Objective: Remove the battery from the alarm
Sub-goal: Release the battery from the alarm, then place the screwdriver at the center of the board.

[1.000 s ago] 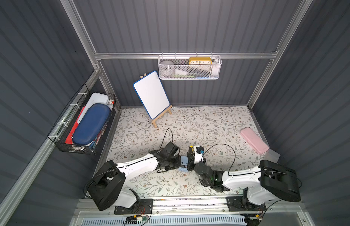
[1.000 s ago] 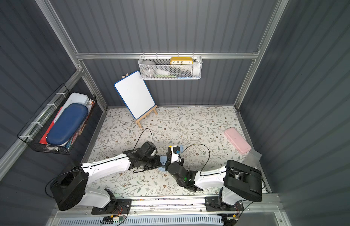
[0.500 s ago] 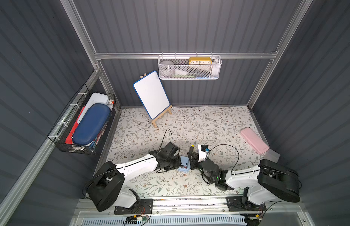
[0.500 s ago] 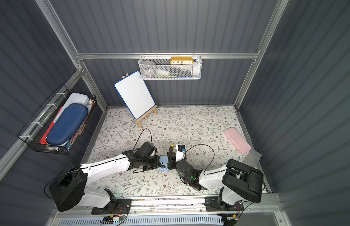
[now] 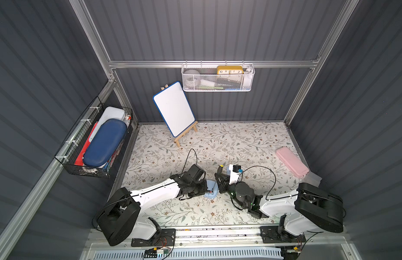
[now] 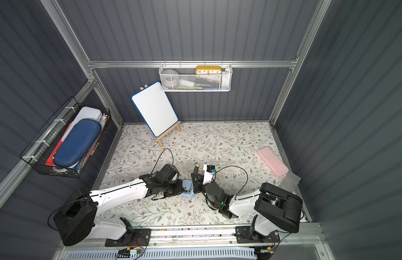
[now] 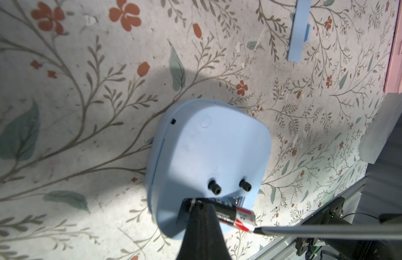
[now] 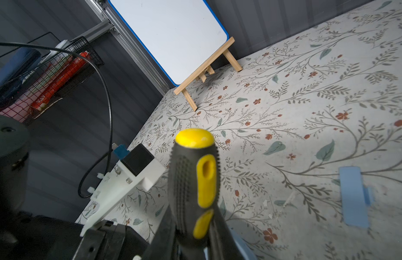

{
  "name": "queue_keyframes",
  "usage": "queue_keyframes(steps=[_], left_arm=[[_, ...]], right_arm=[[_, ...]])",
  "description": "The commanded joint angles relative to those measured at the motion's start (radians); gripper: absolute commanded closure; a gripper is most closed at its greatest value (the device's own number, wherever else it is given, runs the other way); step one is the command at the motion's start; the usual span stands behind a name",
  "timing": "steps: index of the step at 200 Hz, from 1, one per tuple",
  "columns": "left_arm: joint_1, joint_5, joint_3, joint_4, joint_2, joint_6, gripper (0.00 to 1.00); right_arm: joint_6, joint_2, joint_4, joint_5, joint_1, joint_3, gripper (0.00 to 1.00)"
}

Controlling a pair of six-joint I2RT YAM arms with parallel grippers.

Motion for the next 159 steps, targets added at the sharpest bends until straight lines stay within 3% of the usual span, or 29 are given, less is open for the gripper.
queue_keyframes(steps=[1,25,45,69,90,112,131,159], left_arm=[[-0.006,0.005,-0.018,-0.022,-0.005,-0.012,1.00],[-0.005,0.006,-0.020,-0.016,-0.002,-0.013,1.00],[-0.006,0.005,-0.017,-0.015,0.003,-0.013,1.00],[-0.006,0.001,-0.008,-0.019,-0.003,-0.013,1.00],[-0.006,-0.017,0.012,-0.037,-0.025,-0.013,1.00],[-0.006,-0.052,0.040,-0.061,-0.070,-0.011,1.00],[-0.006,-0.057,0.055,-0.058,-0.118,0.008,1.00],[-0.006,-0.084,0.083,-0.071,-0.160,0.032,0.83]], right_arm=[[0.000,-0.078,-0.073,0.066,-0.004,-0.021,1.00],[-0.004,-0.188,-0.225,0.149,-0.003,-0.039,1.00],[-0.002,-0.282,-0.401,0.143,-0.006,-0.014,1.00],[-0.024,-0.325,-0.465,0.213,-0.012,-0.012,1.00],[0.128,-0.395,-1.034,0.228,-0.080,0.170,1.00],[0.175,-0.379,-1.387,0.073,-0.201,0.318,1.00],[0.151,-0.329,-1.522,-0.004,-0.257,0.375,1.00],[0.155,-0.197,-1.576,-0.145,-0.300,0.400,1.00]])
